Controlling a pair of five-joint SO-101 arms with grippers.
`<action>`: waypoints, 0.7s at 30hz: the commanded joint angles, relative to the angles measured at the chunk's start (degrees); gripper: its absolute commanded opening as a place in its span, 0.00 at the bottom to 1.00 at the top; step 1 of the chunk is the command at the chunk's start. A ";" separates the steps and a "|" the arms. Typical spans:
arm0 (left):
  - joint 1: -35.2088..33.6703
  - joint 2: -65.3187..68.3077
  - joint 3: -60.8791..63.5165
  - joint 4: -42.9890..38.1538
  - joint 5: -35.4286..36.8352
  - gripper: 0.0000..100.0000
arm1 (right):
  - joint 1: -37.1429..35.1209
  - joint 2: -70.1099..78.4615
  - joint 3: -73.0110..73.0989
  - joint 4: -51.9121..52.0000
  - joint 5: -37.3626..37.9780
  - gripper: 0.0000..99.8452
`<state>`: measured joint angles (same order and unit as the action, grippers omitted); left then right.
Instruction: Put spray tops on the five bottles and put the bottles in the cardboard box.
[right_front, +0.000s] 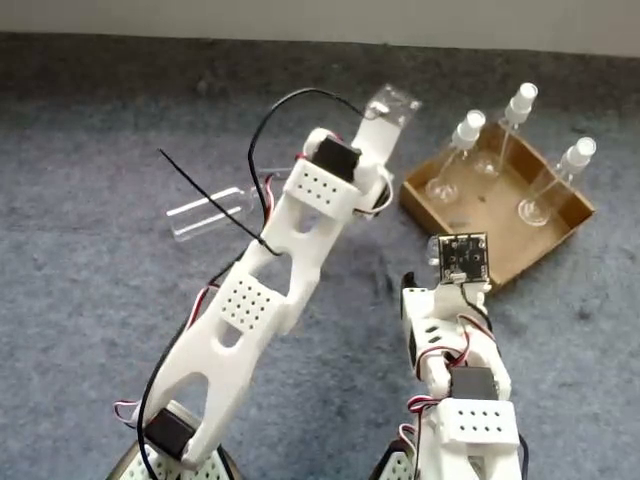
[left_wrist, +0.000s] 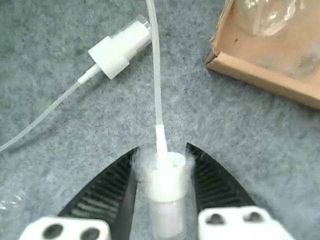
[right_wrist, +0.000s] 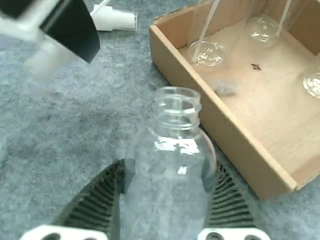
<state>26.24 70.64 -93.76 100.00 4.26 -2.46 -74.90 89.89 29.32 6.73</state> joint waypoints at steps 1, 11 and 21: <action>-1.01 -6.46 -1.10 0.53 -0.53 0.00 | 0.48 -0.84 -0.40 -1.63 0.09 0.08; -1.01 -11.56 -1.10 0.88 -0.53 0.00 | 0.40 -0.84 -0.40 -1.63 0.09 0.08; -4.79 -16.84 -1.01 0.97 -0.53 0.00 | 0.40 -0.84 -0.40 -1.63 0.09 0.08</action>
<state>23.60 59.30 -93.76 100.44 4.18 -2.46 -74.90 89.89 29.32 6.73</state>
